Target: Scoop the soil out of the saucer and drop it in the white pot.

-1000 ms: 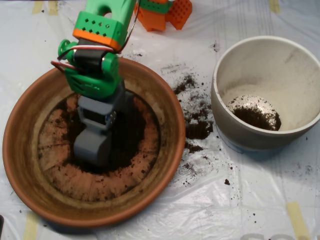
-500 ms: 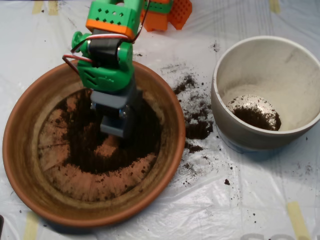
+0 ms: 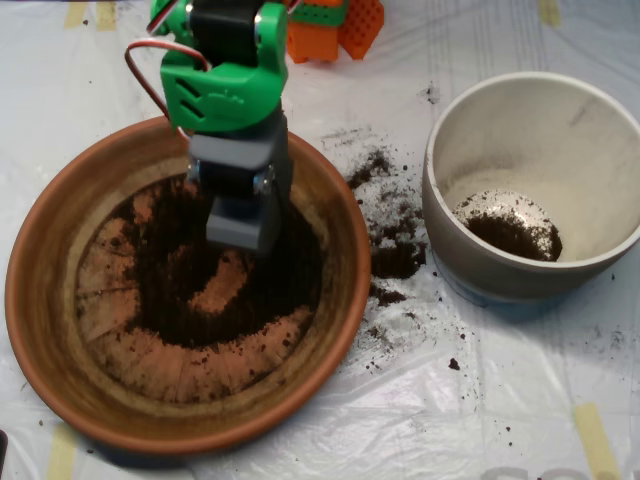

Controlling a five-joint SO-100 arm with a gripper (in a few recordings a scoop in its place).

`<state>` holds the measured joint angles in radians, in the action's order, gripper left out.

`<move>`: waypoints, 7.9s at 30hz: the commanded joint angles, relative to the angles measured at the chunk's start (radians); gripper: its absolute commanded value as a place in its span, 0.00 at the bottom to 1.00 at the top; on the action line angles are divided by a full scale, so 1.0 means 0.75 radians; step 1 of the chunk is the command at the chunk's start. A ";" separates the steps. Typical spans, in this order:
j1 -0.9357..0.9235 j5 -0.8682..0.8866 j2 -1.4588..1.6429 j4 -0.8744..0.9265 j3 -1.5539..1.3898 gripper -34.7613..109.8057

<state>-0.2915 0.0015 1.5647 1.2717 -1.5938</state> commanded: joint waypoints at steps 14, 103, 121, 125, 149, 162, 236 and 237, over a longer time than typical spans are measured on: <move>0.245 -0.063 0.372 0.235 0.288 0.24; -0.274 -0.092 0.237 -0.102 -0.123 0.52; -0.495 -0.268 -0.145 -0.196 -0.211 0.47; -0.513 -0.297 -0.137 -0.213 -0.252 0.47; -0.413 -0.247 0.029 -0.444 -0.462 0.24; -0.176 -0.184 0.438 -0.143 -0.305 0.24; 1.035 -0.274 0.063 0.661 0.924 0.30; 1.037 -0.276 0.063 0.663 0.924 0.36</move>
<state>0.4633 -0.1933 1.5831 1.7518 -0.9756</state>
